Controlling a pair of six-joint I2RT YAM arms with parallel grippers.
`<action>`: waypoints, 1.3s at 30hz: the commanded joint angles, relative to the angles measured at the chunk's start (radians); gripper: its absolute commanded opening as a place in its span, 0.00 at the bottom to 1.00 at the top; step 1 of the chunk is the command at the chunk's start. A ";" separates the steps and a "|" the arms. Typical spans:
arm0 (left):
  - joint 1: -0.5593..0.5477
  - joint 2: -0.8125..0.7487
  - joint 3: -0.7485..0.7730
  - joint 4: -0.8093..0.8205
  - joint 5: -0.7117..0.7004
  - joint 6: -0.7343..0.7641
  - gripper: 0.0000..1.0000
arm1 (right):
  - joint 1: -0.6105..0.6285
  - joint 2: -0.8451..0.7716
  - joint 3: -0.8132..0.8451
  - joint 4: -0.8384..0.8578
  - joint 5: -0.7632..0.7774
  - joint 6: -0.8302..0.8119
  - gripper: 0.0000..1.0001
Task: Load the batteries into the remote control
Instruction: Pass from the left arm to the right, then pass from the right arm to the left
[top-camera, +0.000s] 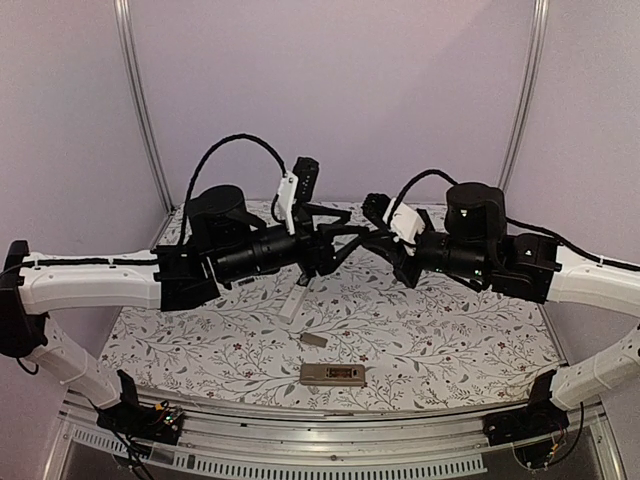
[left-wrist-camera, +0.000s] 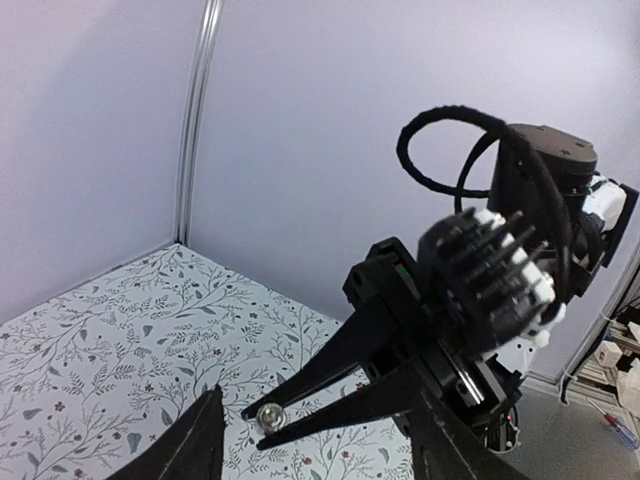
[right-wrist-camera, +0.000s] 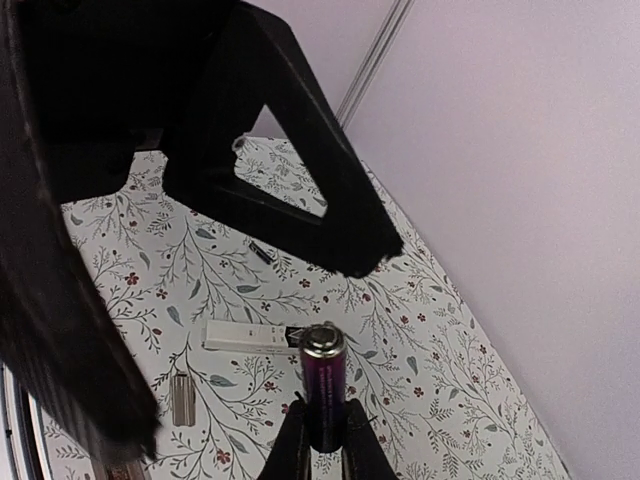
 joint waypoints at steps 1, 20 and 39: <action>0.000 0.054 0.069 -0.062 0.003 -0.037 0.60 | 0.045 0.045 0.056 -0.032 0.089 -0.087 0.00; 0.022 0.030 0.069 -0.187 -0.073 -0.037 0.21 | 0.056 0.042 0.056 -0.013 0.070 -0.075 0.00; 0.033 -0.103 -0.224 0.412 0.011 -0.085 0.00 | -0.009 -0.099 -0.059 0.196 -0.332 0.150 0.75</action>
